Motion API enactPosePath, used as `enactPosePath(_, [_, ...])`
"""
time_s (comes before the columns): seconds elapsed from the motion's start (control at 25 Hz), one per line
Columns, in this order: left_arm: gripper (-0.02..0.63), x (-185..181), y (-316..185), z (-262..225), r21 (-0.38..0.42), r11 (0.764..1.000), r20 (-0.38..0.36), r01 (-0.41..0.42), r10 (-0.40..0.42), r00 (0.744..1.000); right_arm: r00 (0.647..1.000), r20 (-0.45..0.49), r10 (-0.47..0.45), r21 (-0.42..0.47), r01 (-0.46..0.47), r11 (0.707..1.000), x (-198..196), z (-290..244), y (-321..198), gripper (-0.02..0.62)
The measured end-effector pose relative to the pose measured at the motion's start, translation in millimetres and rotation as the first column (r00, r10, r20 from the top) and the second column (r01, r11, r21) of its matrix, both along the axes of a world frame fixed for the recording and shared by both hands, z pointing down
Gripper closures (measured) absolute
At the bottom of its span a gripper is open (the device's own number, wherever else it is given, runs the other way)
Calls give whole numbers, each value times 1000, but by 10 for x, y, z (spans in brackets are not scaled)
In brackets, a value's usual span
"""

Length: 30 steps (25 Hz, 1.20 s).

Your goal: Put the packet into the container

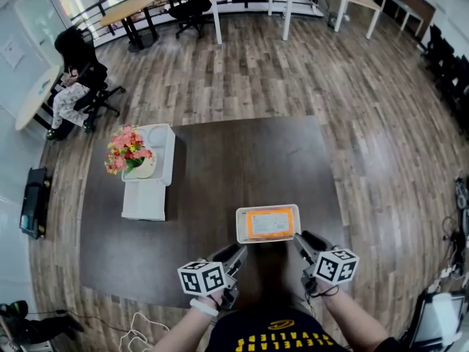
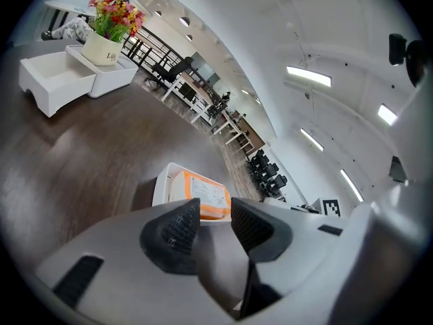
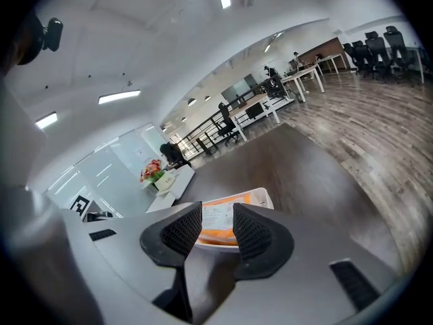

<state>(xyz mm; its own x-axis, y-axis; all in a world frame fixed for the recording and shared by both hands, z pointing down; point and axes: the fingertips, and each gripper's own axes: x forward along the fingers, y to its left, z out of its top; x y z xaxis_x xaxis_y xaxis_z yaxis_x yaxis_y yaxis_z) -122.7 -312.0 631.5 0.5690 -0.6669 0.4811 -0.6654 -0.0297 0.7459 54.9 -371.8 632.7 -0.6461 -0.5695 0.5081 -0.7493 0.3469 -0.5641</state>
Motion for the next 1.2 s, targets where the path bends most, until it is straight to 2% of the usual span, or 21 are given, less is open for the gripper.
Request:
enactPosePath(0.08, [472, 63, 90, -67, 9, 1000, -17, -9, 9, 1000, 1000, 27, -16, 3, 16, 1000, -59, -78, 89, 450])
enactPosePath(0.28, [472, 240, 235, -335, 67, 997, -59, -30, 34, 998, 996, 85, 4, 10, -5, 1000, -114, -259, 275, 577])
enactPosePath(0.32, [472, 270, 252, -385, 82, 996, -60, -37, 42, 997, 995, 97, 8, 10, -9, 1000, -124, -297, 309, 584])
enactPosePath(0.48, [472, 305, 280, -612, 145, 988, -34, -48, 54, 998, 991, 131, -28, 37, 23, 999, -234, -543, 437, 584])
enactPosePath(0.72, [474, 419, 327, -891, 228, 970, -27, -77, 86, 996, 985, 97, -144, 140, 130, 982, -427, -842, 609, 584])
enactPosePath(0.8, [522, 439, 347, -977, 249, 965, 3, -87, 89, 996, 983, 96, -159, 168, 142, 976, -448, -926, 652, 584])
enactPosePath(0.92, [525, 458, 403, -1041, 272, 955, 83, -118, 99, 992, 979, 100, -176, 208, 153, 966, -491, -1092, 695, 584])
enactPosePath(1.0, [587, 470, 442, -1084, 299, 944, 124, -137, 104, 987, 977, 102, -185, 237, 157, 959, -516, -1205, 710, 584])
enactPosePath(1.04, [606, 475, 457, -1115, 312, 940, 129, -140, 104, 986, 977, 103, -188, 251, 158, 955, -526, -1263, 716, 584])
enactPosePath(1.2, [606, 474, 481, -1324, 367, 921, 140, -130, 83, 987, 977, 118, -180, 332, 132, 934, -541, -1561, 711, 584])
